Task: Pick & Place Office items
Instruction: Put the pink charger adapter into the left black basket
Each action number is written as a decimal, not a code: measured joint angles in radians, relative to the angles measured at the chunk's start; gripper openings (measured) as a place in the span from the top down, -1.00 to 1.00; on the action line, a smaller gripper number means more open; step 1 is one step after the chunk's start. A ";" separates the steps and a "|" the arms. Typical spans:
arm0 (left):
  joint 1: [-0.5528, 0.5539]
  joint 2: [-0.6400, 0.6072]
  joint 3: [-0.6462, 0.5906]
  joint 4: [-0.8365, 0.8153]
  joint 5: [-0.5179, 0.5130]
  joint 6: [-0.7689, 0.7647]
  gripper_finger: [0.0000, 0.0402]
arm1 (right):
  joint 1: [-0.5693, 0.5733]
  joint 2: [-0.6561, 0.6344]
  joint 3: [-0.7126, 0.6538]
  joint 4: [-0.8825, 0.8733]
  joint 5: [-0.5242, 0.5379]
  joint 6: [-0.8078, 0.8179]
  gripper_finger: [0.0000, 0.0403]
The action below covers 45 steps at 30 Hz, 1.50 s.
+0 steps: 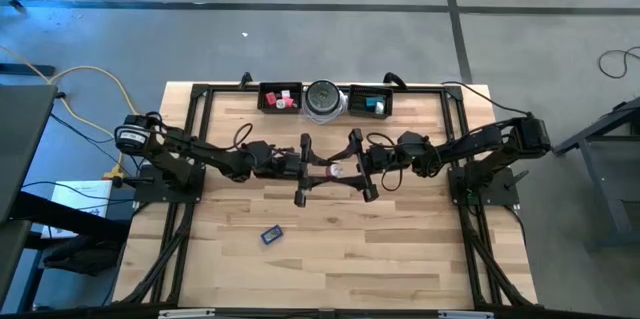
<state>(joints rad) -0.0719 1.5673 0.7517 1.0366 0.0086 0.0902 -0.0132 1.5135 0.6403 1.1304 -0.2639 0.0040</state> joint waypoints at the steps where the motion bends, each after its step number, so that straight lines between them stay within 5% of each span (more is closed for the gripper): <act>1: 0.000 0.000 0.000 0.001 0.000 0.001 0.37 | 0.000 0.000 0.000 -0.001 0.000 0.000 -0.15; 12: 0.000 0.000 -0.001 0.007 -0.004 0.018 0.37 | 0.000 -0.002 0.000 -0.022 -0.001 -0.008 0.24; 20: 0.000 0.001 -0.002 0.013 -0.003 0.047 0.37 | 0.000 -0.002 0.000 -0.038 0.003 -0.007 0.17; 27: 0.000 0.001 0.006 0.018 0.007 0.045 0.37 | 0.000 -0.004 0.000 -0.043 0.020 -0.021 0.40; 45: 0.000 0.000 0.009 0.020 0.014 0.048 0.37 | 0.000 -0.002 0.000 -0.041 0.028 -0.027 0.40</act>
<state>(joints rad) -0.0719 1.5677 0.7609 1.0562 0.0231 0.1387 -0.0128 1.5116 0.6399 1.0893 -0.2356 -0.0229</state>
